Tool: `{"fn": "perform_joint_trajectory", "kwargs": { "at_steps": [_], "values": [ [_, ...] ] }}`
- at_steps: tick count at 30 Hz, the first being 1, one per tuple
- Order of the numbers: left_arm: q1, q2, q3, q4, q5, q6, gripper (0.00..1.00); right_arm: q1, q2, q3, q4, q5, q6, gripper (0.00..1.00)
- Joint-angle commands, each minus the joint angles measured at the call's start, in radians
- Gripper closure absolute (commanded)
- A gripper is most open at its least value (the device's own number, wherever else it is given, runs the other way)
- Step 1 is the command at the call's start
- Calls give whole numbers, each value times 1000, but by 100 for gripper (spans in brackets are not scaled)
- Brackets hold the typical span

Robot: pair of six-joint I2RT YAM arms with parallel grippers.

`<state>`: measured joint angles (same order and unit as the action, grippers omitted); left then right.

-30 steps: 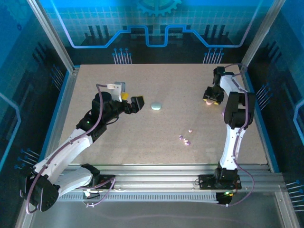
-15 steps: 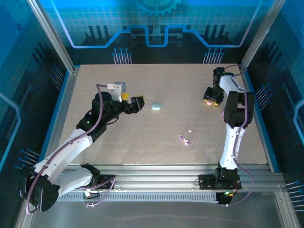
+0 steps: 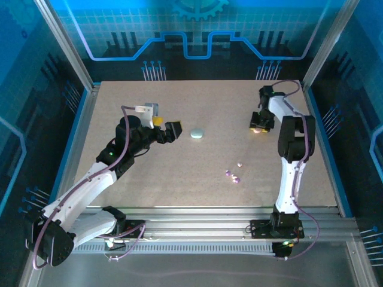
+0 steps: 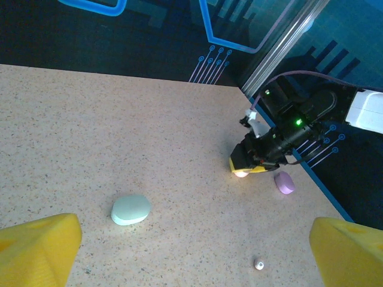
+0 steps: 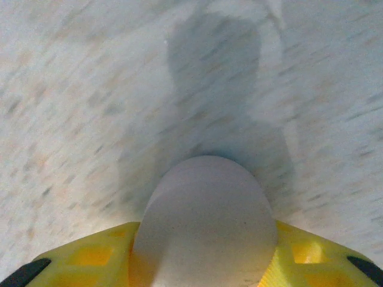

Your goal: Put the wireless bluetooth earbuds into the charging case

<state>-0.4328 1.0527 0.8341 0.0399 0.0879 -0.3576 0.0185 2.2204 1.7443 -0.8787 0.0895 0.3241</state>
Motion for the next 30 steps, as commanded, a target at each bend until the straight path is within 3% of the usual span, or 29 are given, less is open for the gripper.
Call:
{"fn": "perform_joint_trajectory", "kwargs": {
  "at_steps": [1,13,20,30],
  "values": [
    [7,-7,-10,25,14,20,1,108,-79,-86,-22,-6,-67,59],
    [7,-16,-30,46,-9,18,1,453,-188,-234,11,23,-206,57],
    [8,-20,-33,47,-11,21,1,528,-171,-232,17,-5,-271,55],
    [7,-12,-31,48,-8,20,1,524,-149,-229,21,10,-229,50]
  ]
}}
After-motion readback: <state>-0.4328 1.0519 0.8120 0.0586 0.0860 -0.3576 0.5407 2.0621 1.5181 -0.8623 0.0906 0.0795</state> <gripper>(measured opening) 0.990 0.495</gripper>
